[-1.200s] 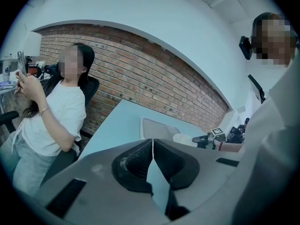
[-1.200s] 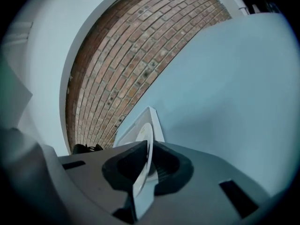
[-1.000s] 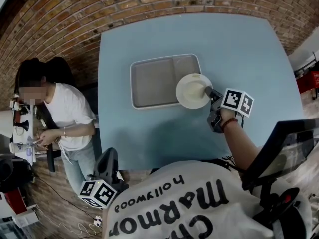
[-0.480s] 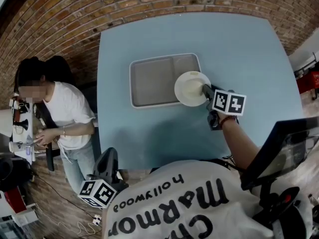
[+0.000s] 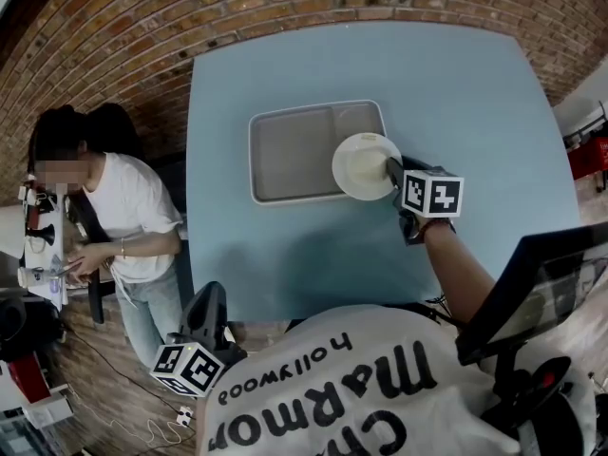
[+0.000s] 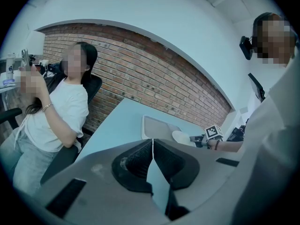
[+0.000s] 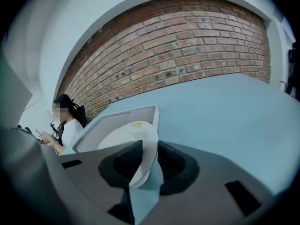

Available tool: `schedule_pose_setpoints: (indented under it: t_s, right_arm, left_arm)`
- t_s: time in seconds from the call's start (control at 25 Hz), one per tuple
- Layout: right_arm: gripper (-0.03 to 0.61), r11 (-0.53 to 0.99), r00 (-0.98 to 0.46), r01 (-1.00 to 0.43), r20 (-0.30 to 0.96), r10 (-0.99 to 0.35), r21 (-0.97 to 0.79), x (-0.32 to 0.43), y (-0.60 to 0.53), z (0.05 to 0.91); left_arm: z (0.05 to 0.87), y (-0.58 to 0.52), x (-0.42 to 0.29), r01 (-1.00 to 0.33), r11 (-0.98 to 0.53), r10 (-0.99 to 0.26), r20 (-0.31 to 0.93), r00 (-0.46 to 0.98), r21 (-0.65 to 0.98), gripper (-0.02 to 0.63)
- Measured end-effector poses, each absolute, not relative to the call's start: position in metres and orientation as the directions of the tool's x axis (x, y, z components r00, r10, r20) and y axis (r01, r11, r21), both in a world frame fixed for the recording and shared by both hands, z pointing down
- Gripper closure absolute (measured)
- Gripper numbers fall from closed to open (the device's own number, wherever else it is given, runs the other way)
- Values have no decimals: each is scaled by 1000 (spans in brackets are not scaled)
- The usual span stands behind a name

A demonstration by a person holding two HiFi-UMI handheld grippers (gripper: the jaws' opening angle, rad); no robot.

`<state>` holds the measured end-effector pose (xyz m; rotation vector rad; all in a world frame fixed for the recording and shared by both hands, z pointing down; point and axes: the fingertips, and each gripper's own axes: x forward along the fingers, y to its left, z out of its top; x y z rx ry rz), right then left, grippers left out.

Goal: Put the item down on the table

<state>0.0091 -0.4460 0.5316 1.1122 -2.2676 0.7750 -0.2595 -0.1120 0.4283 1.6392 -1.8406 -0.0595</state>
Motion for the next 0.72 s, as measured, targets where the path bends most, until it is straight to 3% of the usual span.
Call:
schedule_pose_setpoints:
  t_s: [0.48, 0.72]
  right_arm:
    - [488, 550, -544, -804, 652, -528, -226, 1, -454, 535]
    - [486, 678, -527, -735, 644, -554, -19, -8, -461, 532]
  left_arm:
    - [430, -111, -256, -865, 225, -894, 449, 1, 448, 600]
    - [431, -110, -256, -862, 238, -890, 456, -9, 447, 600]
